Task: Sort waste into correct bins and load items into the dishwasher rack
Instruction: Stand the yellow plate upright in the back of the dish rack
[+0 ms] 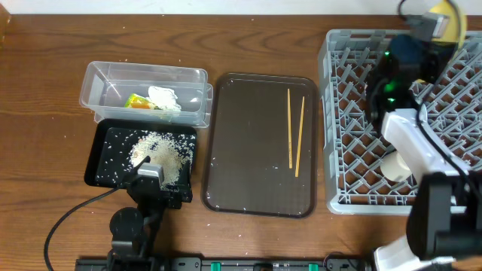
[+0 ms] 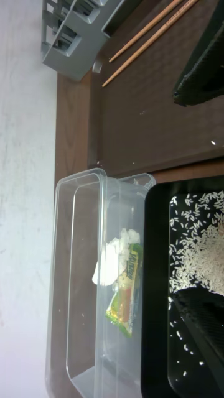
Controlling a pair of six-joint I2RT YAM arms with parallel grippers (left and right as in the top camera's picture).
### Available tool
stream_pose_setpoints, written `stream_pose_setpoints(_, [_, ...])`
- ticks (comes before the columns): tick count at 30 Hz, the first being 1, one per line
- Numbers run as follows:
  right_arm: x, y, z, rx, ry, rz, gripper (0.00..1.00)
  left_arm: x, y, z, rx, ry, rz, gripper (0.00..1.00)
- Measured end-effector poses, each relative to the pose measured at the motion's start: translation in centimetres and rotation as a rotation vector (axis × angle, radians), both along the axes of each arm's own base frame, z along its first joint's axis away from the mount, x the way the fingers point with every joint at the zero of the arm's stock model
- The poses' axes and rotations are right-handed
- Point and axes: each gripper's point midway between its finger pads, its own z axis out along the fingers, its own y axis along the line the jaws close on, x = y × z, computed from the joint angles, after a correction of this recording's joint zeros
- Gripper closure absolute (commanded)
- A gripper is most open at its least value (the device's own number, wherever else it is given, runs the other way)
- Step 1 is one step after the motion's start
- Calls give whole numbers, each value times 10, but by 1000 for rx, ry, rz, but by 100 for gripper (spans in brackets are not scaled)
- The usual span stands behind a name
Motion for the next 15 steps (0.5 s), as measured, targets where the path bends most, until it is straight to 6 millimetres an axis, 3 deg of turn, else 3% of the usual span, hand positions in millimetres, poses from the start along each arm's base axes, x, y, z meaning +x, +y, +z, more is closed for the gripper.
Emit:
stream_pose_setpoints(4, [17,4,-29,-21,82,41,98,0,0,0,0,0,0,4])
stream_pose_setpoints(5, [20,5,-35,-25,95,50,92,0,0,0,0,0,0,4])
stream_pose_setpoints(8, [25,7,-44,-32,123,66,47,0,0,0,0,0,0,4])
stream_pose_setpoints(9, [26,7,-44,-36,123,68,36,0,0,0,0,0,0,4])
stream_pose_setpoints(11, [26,8,-38,-39,93,66,21,0,0,0,0,0,0,4])
stream_pose_setpoints(15, [25,11,-33,-45,77,60,11,0,0,0,0,0,0,4])
